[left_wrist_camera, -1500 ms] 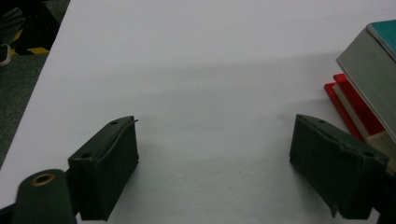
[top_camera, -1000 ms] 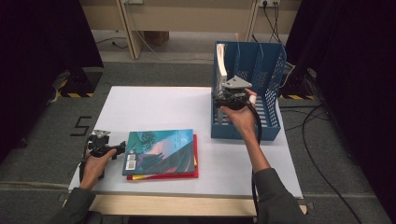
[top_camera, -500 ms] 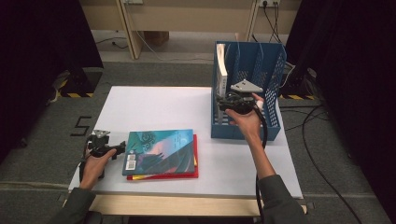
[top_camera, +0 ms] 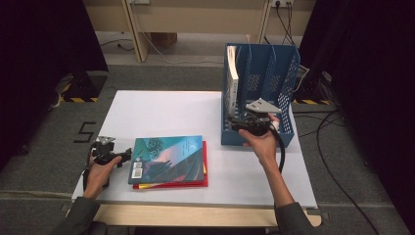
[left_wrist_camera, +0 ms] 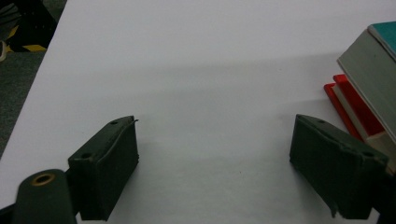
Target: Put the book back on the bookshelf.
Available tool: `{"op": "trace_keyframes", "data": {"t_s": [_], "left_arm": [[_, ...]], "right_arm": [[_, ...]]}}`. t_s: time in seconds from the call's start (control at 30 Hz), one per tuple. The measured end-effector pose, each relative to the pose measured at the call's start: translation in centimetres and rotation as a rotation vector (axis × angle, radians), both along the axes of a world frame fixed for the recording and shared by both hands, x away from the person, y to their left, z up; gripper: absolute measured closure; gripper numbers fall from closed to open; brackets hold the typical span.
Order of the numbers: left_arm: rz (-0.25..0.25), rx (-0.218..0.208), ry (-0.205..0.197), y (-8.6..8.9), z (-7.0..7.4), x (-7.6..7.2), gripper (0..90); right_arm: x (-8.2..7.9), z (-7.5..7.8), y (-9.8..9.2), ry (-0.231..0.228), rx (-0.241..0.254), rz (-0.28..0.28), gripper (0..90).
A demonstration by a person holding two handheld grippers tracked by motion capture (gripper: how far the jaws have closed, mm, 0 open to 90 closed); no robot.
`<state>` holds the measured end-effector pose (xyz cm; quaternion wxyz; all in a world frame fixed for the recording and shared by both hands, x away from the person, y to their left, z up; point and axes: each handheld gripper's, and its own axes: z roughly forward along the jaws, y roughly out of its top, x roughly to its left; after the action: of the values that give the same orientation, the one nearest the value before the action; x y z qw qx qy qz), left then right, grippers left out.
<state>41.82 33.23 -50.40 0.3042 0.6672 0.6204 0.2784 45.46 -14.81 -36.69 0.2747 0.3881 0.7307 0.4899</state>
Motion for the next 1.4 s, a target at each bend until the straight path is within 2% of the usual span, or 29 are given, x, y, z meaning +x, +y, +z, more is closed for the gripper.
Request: {"op": "trace_keyframes", "data": {"t_s": [0.17,0.4,0.47,0.53,0.7,0.87,0.93,1.1,1.2,1.27,1.4], "left_arm": [[0.0,-0.001,0.0,0.0,0.0,0.0,14.4],[-0.002,-0.004,0.001,0.0,0.0,0.0,14.5],[-0.002,-0.006,-0.001,0.0,0.0,0.0,14.5],[-0.002,-0.006,-0.001,0.0,0.0,0.0,14.5],[-0.002,-0.006,-0.002,0.0,0.0,0.0,14.5],[-0.003,-0.008,-0.002,0.0,0.0,0.0,14.5],[-0.004,-0.007,-0.002,0.0,0.0,0.0,14.6],[-0.018,-0.01,0.002,0.0,0.1,-0.1,14.9],[-0.034,-0.019,0.008,-0.1,0.1,-0.4,14.8],[-0.043,-0.034,0.011,-0.2,0.3,-0.6,15.0],[-0.061,-0.036,0.001,-0.5,1.0,-1.2,15.0]], "right_arm": [[-1.3,-1.5,-0.2,0.047,0.083,0.029,29.5],[-2.8,-3.2,-0.3,0.095,0.109,0.04,28.2],[-3.2,-3.7,-0.4,0.11,0.101,0.045,26.9],[-3.6,-4.3,-0.5,0.13,0.122,0.048,26.9],[-4.3,-5.5,-0.6,0.159,0.115,0.065,22.9],[-4.9,-6.1,-0.8,0.162,0.121,0.058,17.0],[-5.2,-6.4,-0.8,0.164,0.121,0.075,15.9],[-5.7,-7.1,-0.6,0.175,0.101,0.093,15.7],[-6.0,-7.6,-0.2,0.204,0.121,0.121,15.7],[-6.2,-7.7,0.0,0.209,0.116,0.131,15.8],[-6.7,-7.9,0.6,0.222,0.122,0.159,16.8]]}}
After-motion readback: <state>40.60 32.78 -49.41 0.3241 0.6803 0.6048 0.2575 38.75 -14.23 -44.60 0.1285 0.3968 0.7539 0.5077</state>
